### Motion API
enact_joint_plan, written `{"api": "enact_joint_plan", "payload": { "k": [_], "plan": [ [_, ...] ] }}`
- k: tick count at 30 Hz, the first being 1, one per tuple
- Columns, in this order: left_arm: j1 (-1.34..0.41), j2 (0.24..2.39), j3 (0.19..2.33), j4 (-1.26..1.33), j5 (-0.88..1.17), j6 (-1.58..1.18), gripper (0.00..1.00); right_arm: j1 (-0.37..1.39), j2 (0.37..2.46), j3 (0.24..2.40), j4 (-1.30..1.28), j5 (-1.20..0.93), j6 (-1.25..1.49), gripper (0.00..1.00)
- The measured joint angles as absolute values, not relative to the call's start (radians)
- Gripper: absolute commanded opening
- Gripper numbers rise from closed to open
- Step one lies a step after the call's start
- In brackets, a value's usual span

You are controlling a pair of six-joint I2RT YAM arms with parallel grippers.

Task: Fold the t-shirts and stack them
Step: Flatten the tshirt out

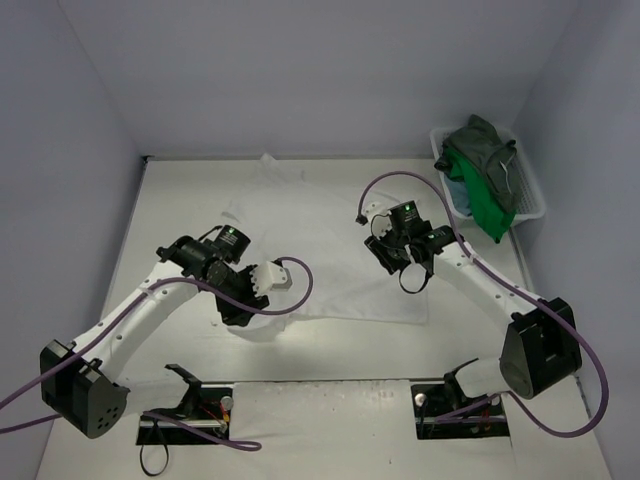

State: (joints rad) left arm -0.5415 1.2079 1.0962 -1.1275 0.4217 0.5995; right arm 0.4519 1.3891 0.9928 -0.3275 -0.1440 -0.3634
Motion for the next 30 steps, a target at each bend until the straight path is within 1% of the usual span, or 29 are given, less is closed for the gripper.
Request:
{"api": "enact_joint_plan", "payload": {
  "k": [5,18,30],
  "plan": [
    [-0.511,1.193,1.076,-1.127,0.423,0.601,0.42,0.467,1.389,0.972,-0.304,-0.122,-0.359,0.32],
    [-0.509,1.191,1.0,-1.107,0.43,0.603,0.42,0.516,1.392,0.955,-0.272,-0.055,-0.344,0.32],
    [-0.509,1.192,0.92,-1.003,0.429,0.601,0.42,0.544,1.411,0.931,-0.238,0.031,-0.345,0.32]
  ]
}}
